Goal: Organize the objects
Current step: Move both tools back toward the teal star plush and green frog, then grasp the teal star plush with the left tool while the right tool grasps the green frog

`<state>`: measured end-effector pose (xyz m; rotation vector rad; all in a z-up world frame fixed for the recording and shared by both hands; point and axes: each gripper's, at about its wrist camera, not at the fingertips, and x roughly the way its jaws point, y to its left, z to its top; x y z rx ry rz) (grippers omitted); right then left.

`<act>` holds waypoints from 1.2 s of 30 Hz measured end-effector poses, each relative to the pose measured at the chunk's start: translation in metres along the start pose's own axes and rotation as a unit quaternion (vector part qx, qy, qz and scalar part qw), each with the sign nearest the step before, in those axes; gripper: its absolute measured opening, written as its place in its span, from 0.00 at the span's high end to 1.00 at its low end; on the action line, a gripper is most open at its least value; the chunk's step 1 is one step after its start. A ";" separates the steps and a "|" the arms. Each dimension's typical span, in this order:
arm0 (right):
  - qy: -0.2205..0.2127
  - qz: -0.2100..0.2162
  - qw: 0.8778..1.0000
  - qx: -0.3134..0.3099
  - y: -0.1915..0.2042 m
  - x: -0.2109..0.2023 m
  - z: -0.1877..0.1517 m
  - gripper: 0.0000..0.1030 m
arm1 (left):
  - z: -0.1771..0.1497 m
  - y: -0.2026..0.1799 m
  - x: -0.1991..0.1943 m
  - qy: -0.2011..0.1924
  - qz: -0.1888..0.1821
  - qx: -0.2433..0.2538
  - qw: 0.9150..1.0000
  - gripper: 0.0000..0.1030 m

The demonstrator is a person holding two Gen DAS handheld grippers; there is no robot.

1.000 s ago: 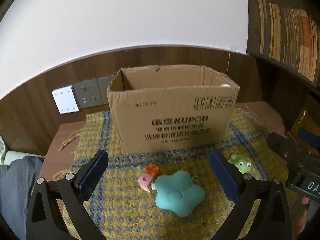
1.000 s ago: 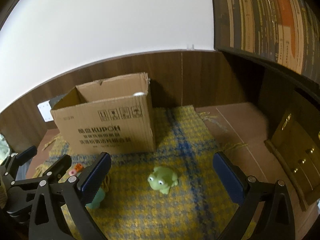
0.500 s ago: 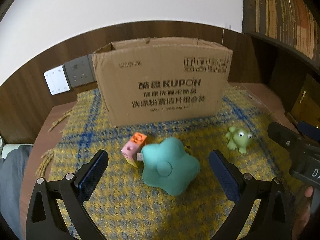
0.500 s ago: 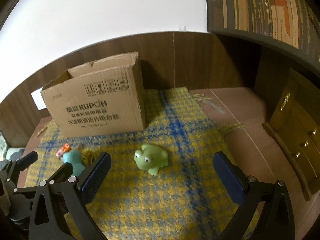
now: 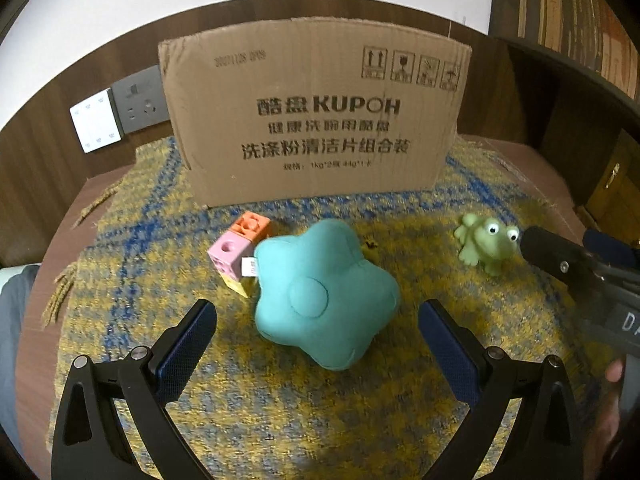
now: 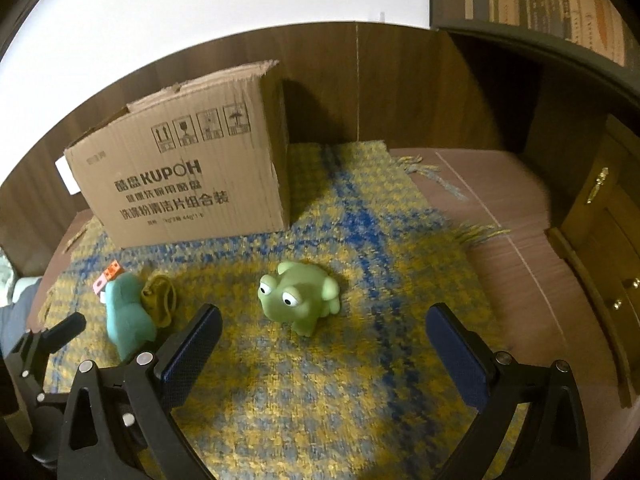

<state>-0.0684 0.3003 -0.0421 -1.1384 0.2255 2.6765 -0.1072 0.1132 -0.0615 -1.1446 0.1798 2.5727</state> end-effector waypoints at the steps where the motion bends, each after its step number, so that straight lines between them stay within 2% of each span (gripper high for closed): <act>1: 0.002 0.001 1.000 0.000 0.000 0.002 0.000 0.01 | 0.000 -0.002 0.001 0.002 0.000 0.002 1.000 0.00; 9: 0.021 0.004 1.000 -0.008 0.007 0.019 0.004 0.01 | 0.000 -0.005 0.013 0.017 0.002 0.005 1.000 0.01; 11: 0.027 0.003 1.000 -0.011 0.009 0.025 0.006 0.01 | 0.000 -0.005 0.017 0.022 0.005 0.005 1.000 0.06; 18: 0.052 0.000 0.999 -0.010 0.014 0.049 0.008 0.01 | 0.002 -0.002 0.026 0.039 0.003 -0.003 0.999 0.29; 27: 0.070 0.001 0.997 -0.017 0.019 0.063 0.005 0.02 | 0.002 -0.001 0.025 0.034 -0.002 -0.007 0.999 0.32; 29: 0.071 0.002 0.997 -0.017 0.020 0.064 0.004 0.09 | 0.002 -0.002 0.025 0.033 -0.003 -0.007 0.999 0.32; 30: 0.073 0.004 0.997 -0.017 0.020 0.064 0.004 0.19 | 0.002 -0.002 0.024 0.032 -0.003 -0.006 0.999 0.33; 31: 0.076 0.006 0.997 -0.016 0.020 0.067 0.004 0.34 | 0.001 -0.002 0.024 0.032 -0.004 -0.005 0.999 0.33; 32: 0.081 0.010 0.997 -0.014 0.020 0.068 0.003 0.40 | 0.002 -0.002 0.023 0.031 -0.004 -0.005 0.999 0.33; 33: 0.084 0.015 0.996 -0.013 0.019 0.071 0.004 0.45 | 0.001 -0.002 0.023 0.030 -0.005 -0.004 1.000 0.33; 36: 0.075 0.020 0.997 -0.009 0.018 0.067 0.003 0.46 | 0.001 -0.002 0.022 0.027 -0.006 -0.003 1.000 0.34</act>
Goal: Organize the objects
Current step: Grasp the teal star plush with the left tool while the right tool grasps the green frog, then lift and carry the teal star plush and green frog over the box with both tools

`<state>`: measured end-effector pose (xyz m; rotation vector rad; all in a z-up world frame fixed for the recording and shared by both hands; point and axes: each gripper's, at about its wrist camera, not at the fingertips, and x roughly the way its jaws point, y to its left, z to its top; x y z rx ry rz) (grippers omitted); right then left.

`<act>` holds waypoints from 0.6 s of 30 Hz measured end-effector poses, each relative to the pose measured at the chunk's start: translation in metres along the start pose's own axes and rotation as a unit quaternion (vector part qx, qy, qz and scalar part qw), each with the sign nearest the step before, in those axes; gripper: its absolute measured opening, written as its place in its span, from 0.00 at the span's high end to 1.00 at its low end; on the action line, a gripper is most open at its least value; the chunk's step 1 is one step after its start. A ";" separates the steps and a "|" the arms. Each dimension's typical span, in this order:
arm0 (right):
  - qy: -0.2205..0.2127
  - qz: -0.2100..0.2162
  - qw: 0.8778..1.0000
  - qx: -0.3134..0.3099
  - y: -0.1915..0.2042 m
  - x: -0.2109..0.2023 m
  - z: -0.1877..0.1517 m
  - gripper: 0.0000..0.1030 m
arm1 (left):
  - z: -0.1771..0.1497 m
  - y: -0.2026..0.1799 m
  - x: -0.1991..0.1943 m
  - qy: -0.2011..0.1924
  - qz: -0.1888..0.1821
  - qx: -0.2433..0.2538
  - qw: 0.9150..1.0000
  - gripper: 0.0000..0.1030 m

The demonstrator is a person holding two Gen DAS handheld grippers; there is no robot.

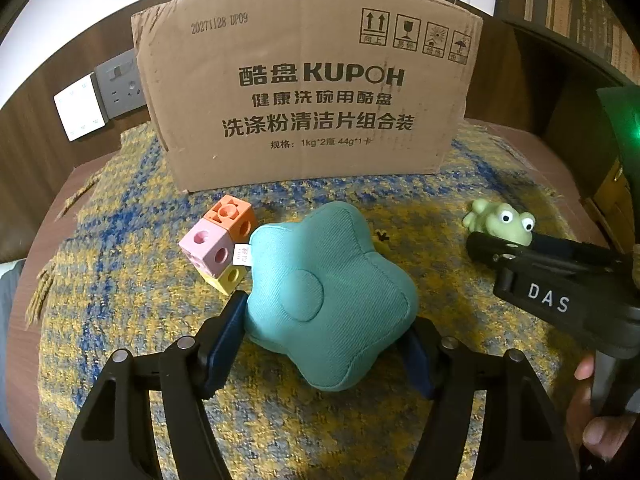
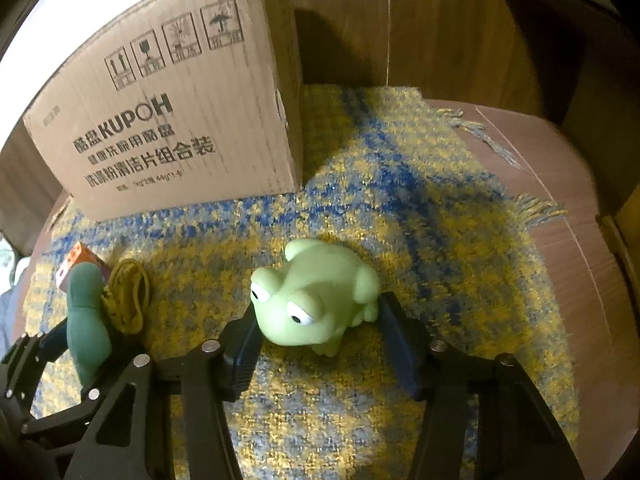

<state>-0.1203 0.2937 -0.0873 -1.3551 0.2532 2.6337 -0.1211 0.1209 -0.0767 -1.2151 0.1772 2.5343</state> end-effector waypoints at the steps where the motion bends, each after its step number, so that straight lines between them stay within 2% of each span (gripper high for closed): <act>1: -0.004 0.000 1.000 0.000 0.000 -0.002 0.000 0.46 | 0.000 0.000 -0.001 -0.001 -0.001 0.000 1.000 0.34; 18: -0.059 0.003 0.998 -0.016 0.006 -0.048 -0.008 0.46 | -0.002 -0.001 -0.028 -0.033 -0.001 0.005 0.999 0.35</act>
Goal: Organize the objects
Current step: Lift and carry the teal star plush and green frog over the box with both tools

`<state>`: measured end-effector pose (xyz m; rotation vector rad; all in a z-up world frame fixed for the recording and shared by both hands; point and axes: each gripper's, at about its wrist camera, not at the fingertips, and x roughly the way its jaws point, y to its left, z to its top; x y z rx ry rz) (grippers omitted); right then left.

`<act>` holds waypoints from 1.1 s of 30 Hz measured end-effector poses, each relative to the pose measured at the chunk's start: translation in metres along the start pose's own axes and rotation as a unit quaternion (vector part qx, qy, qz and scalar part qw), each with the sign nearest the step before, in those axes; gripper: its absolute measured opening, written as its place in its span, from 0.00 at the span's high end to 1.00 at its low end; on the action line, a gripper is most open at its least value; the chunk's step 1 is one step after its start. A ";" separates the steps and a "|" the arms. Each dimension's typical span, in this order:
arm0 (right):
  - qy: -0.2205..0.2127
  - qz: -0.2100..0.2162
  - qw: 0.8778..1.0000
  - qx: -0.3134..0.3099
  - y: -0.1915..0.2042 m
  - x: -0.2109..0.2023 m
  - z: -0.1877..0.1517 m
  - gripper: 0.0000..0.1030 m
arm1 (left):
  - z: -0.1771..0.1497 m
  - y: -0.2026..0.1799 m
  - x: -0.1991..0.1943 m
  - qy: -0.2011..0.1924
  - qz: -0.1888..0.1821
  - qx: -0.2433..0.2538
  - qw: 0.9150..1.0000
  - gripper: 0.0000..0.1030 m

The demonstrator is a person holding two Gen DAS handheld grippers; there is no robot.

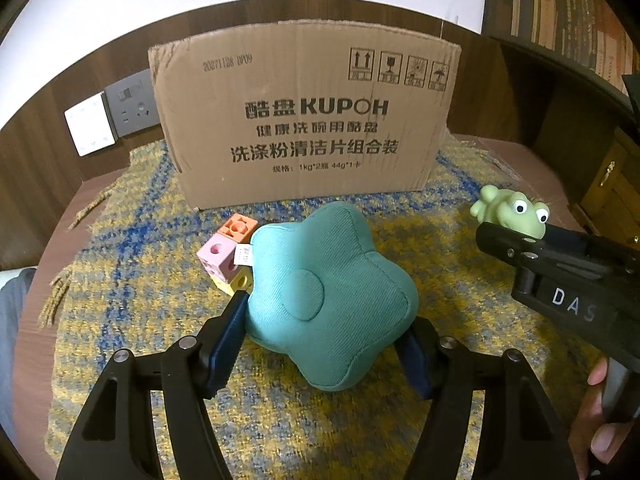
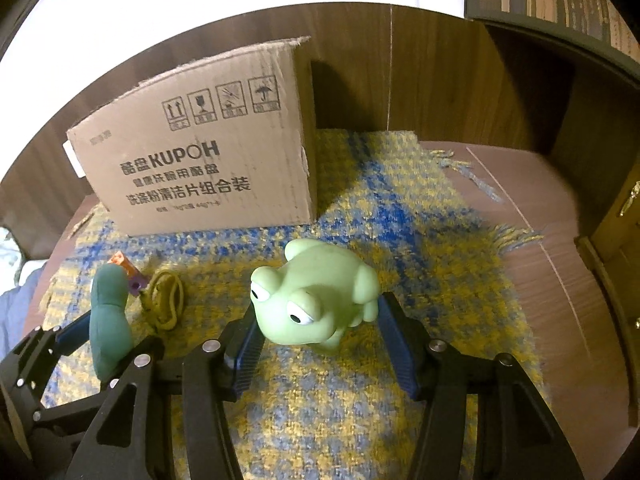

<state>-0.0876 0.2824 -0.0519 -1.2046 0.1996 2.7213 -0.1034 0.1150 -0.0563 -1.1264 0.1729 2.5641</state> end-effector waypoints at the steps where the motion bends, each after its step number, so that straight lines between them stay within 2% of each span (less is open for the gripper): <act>1: -0.002 0.001 1.000 0.000 0.001 -0.002 0.000 0.46 | 0.000 0.001 -0.002 -0.002 -0.001 0.000 1.000 0.35; 15: -0.041 0.009 0.999 -0.006 0.012 -0.043 0.011 0.46 | 0.013 0.008 -0.037 -0.044 0.002 0.000 0.999 0.35; 33: -0.092 0.017 0.996 -0.012 0.031 -0.083 0.045 0.46 | 0.055 0.027 -0.073 -0.098 0.009 -0.006 0.995 0.34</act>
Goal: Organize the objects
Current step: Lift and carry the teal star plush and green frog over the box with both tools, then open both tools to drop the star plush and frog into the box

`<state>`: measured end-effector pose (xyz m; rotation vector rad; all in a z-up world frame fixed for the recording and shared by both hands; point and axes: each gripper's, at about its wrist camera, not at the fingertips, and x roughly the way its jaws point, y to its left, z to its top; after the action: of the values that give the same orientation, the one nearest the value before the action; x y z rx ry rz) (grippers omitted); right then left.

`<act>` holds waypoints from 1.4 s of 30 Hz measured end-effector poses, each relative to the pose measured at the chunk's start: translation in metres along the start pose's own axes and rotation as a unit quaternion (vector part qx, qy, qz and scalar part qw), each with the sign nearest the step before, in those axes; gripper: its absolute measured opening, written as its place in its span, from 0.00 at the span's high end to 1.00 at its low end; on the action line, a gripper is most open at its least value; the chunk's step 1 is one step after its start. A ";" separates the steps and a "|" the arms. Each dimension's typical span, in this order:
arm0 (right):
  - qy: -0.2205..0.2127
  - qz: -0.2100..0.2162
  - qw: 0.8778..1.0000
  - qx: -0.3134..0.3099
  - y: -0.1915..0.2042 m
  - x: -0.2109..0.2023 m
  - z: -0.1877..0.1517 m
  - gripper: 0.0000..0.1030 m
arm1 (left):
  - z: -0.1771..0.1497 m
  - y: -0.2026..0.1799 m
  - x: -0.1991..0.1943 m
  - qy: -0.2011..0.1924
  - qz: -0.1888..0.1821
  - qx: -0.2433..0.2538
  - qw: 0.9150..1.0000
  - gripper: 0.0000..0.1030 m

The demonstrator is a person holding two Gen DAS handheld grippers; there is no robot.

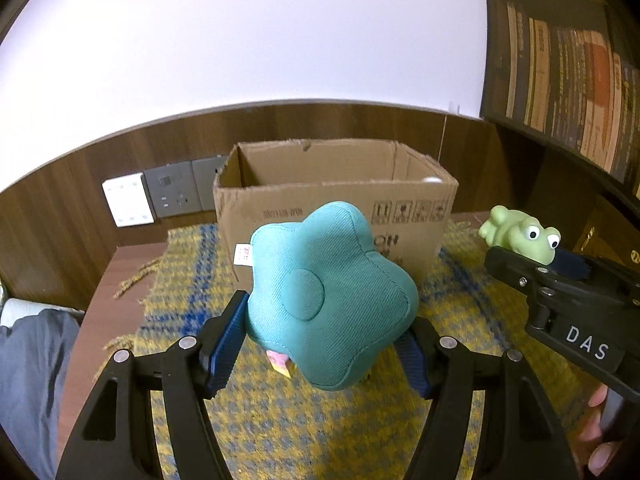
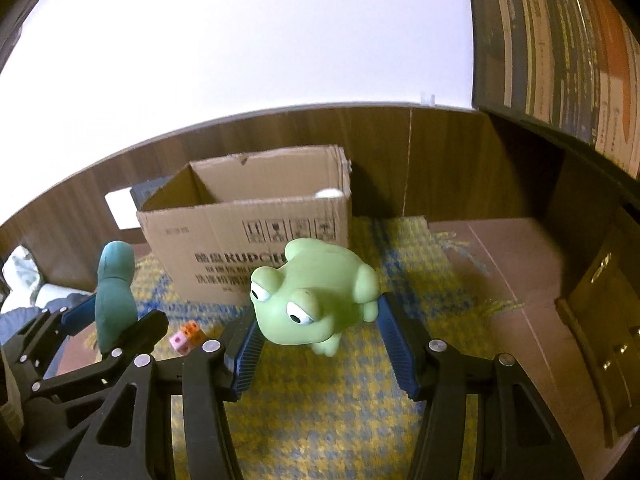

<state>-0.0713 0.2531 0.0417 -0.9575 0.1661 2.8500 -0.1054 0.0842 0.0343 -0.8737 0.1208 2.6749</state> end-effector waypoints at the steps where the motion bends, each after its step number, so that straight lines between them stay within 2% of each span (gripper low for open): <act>1: -0.002 0.000 1.000 -0.001 0.001 -0.001 0.002 0.46 | 0.002 0.001 0.000 -0.001 0.001 0.000 1.000 0.34; 21: -0.025 0.010 1.000 -0.008 0.018 0.024 0.058 0.46 | 0.064 0.025 0.021 -0.032 0.012 -0.004 0.999 0.34; 30: -0.033 0.015 0.999 -0.008 0.022 0.045 0.085 0.46 | 0.092 0.038 0.047 -0.036 0.003 -0.004 0.999 0.34; 42: -0.024 0.010 1.000 -0.014 0.034 0.077 0.107 0.46 | 0.111 0.051 0.076 -0.046 -0.004 -0.008 0.999 0.34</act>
<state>-0.2007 0.2418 0.0816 -0.8958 0.1336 2.8987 -0.2427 0.0771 0.0784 -0.7532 0.0750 2.7058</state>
